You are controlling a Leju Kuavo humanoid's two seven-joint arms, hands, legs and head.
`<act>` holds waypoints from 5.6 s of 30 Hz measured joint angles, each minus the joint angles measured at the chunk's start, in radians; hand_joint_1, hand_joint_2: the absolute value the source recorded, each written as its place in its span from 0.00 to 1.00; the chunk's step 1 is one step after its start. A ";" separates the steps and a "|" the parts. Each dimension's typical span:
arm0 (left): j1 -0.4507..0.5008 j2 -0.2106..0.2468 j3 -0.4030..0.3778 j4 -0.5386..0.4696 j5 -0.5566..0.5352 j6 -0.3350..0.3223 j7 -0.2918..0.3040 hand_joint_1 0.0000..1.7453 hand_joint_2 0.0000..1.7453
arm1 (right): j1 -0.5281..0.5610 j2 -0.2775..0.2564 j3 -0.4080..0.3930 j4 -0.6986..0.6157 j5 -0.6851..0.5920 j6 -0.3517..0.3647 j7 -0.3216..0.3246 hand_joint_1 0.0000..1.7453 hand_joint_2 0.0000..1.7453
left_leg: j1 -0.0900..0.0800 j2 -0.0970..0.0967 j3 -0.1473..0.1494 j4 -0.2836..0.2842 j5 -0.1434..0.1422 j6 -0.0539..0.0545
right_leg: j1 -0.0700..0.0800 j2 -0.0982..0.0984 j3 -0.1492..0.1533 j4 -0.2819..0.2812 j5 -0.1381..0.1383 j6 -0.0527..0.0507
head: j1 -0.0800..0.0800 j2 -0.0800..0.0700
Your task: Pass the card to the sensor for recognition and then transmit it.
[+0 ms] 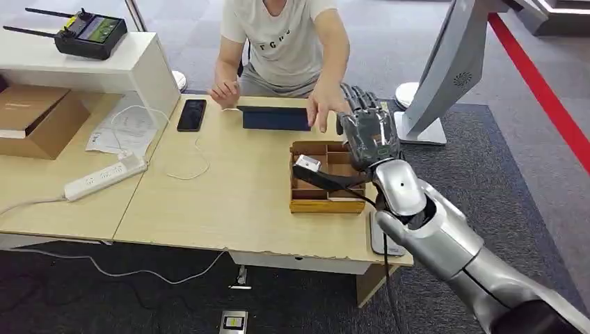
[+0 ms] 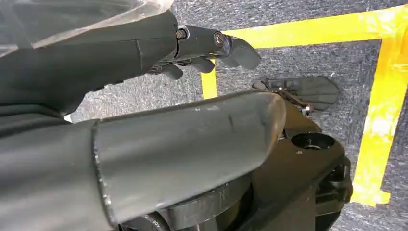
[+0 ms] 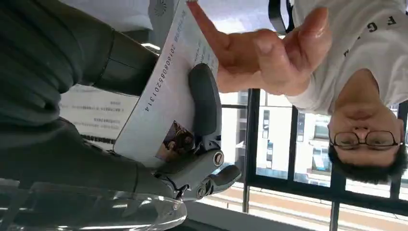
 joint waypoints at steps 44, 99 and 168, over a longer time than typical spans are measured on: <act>0.006 0.002 0.000 0.001 0.037 0.020 0.011 0.00 0.00 | 0.237 -0.102 -0.107 -0.222 -0.273 -0.235 0.037 0.00 0.00 | 0.000 0.002 0.000 0.000 -0.001 0.000 | 0.000 0.002 -0.001 -0.002 0.000 0.000 | 0.000 0.000; 0.005 -0.054 0.011 0.005 0.071 0.149 -0.030 0.00 0.00 | 0.368 0.105 -0.066 0.080 -0.144 -0.130 0.030 0.00 1.00 | 0.001 0.004 -0.002 0.000 -0.001 0.000 | 0.001 0.003 -0.004 -0.001 0.000 -0.001 | 0.000 0.000; 0.006 -0.056 0.047 0.013 0.122 0.128 0.032 0.00 0.00 | 0.214 0.156 0.042 0.263 -0.070 0.035 0.024 0.00 1.00 | 0.001 0.004 -0.002 0.000 0.000 0.000 | 0.001 0.003 -0.003 0.000 0.001 -0.001 | 0.000 0.000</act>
